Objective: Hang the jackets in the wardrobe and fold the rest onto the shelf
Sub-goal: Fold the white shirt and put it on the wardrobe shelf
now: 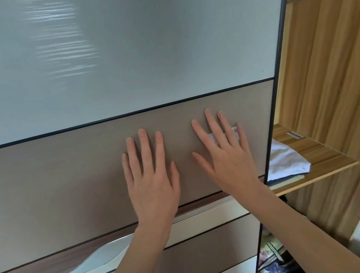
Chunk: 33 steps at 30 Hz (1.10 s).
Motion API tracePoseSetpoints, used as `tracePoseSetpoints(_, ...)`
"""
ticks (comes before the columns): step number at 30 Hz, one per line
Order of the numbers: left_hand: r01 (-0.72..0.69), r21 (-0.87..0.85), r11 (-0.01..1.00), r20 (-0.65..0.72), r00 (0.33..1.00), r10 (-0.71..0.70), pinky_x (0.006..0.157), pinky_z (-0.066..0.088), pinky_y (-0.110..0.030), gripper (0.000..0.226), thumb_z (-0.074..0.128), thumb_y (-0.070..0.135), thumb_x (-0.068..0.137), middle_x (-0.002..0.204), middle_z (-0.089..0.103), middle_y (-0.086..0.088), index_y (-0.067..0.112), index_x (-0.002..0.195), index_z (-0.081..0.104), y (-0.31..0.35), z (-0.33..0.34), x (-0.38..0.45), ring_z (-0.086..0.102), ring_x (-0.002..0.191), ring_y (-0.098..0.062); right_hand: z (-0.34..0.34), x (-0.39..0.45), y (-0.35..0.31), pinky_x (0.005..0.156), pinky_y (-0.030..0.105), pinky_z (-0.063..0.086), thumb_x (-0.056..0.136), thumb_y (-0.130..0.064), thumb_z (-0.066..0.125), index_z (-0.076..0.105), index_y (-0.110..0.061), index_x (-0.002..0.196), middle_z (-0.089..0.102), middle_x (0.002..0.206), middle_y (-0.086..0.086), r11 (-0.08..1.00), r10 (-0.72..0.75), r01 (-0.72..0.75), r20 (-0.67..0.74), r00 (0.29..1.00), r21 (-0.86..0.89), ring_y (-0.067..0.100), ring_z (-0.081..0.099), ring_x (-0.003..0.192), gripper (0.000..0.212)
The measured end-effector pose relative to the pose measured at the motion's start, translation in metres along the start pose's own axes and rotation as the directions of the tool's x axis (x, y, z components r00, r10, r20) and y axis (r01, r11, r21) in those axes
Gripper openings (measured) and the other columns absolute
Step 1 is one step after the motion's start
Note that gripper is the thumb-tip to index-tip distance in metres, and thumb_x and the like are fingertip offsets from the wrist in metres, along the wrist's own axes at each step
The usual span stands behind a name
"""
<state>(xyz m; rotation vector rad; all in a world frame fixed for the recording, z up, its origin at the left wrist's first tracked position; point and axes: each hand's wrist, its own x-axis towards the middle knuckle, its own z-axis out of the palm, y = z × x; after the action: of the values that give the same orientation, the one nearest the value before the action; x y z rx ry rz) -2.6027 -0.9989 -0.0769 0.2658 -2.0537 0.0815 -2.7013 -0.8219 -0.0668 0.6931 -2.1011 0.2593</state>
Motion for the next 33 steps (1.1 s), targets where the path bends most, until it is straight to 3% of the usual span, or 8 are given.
tracePoseSetpoints(11, -0.001, -0.012, 1.000, 0.003, 1.000, 0.001, 0.130, 0.009, -0.052, 0.071, 0.050, 0.034, 0.104, 0.175, 0.010, -0.010, 0.020, 0.167, 0.019, 0.107, 0.036, 0.014, 0.004, 0.162, -0.035, 0.006, -0.007, 0.112, 0.126, 0.058, 0.020, 0.105, -0.064, 0.040, 0.009, -0.033, 0.166, 0.003, 0.175, 0.002, 1.000, 0.014, -0.014, -0.001, 1.000, 0.017, 0.026, 0.003, 0.161, 0.076)
tracePoseSetpoints(26, -0.125, 0.014, 0.992, 0.052, 0.991, 0.124, 0.128, 0.016, -0.058, 0.076, 0.054, 0.037, 0.104, 0.175, 0.006, -0.008, 0.018, 0.167, 0.016, 0.216, 0.084, 0.018, 0.006, 0.162, -0.029, 0.014, -0.017, 0.264, 0.122, 0.065, 0.022, 0.103, -0.062, 0.047, 0.012, -0.030, 0.167, 0.005, 0.175, 0.006, 0.999, 0.046, -0.046, 0.004, 0.999, 0.022, 0.030, 0.001, 0.161, 0.079)
tracePoseSetpoints(33, 0.025, 0.093, 0.995, -0.019, 1.000, -0.024, 0.126, 0.016, -0.063, 0.076, 0.048, 0.049, 0.106, 0.174, 0.007, -0.017, 0.017, 0.167, 0.018, 0.213, 0.093, 0.011, 0.006, 0.161, -0.038, 0.012, -0.022, 0.322, 0.123, 0.064, 0.021, 0.103, -0.064, 0.041, 0.016, -0.027, 0.166, 0.004, 0.175, 0.006, 0.997, 0.065, -0.065, 0.014, 0.998, 0.029, 0.030, 0.001, 0.161, 0.077)
